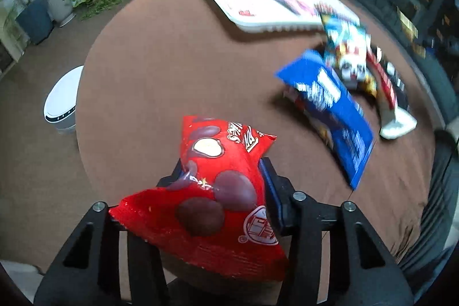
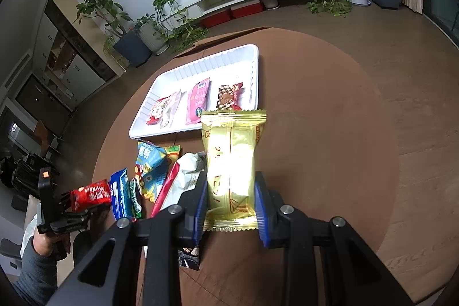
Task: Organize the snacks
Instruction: 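Lift both packets and carry them over the white tray, then lower both packets into the tray and open both grippers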
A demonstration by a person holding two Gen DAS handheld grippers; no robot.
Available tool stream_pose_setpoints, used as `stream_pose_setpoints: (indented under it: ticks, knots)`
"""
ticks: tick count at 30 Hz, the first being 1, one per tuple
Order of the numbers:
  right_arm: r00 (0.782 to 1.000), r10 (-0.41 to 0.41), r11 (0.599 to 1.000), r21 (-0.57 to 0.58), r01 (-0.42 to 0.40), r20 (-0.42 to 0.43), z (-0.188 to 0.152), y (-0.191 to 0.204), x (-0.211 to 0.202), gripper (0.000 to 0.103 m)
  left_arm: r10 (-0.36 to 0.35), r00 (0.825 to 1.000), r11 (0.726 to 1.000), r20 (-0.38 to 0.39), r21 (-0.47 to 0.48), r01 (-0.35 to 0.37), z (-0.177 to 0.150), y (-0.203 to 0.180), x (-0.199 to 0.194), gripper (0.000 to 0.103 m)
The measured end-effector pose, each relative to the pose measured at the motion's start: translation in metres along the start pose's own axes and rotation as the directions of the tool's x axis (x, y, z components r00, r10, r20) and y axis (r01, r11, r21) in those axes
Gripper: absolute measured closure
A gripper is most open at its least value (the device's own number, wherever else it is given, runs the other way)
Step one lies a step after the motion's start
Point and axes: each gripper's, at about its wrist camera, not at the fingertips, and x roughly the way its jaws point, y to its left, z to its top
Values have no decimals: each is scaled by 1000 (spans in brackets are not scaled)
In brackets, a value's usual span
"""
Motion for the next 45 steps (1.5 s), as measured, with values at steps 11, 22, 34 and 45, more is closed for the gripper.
stream_pose_setpoints:
  ticks: [11,22,34,45]
  knots:
    - [1000,-21,1000,9,21,4,-3,-7,-2,71,-48,993,996,112,-67,55,9,1,-25,64]
    - [995,-55,998,39,52,87,29,-14,-24,71,-85,965,990,249,-91,111,68,-4,-52,64]
    - [990,11,995,-97,3,140,111,61,2,71,-104,950,992,294,-31,118,198,-29,-41,64]
    - [998,-63,991,-122,60,-26,138,74,112,71,-58,982,998,179,-21,63,251,-54,61,64]
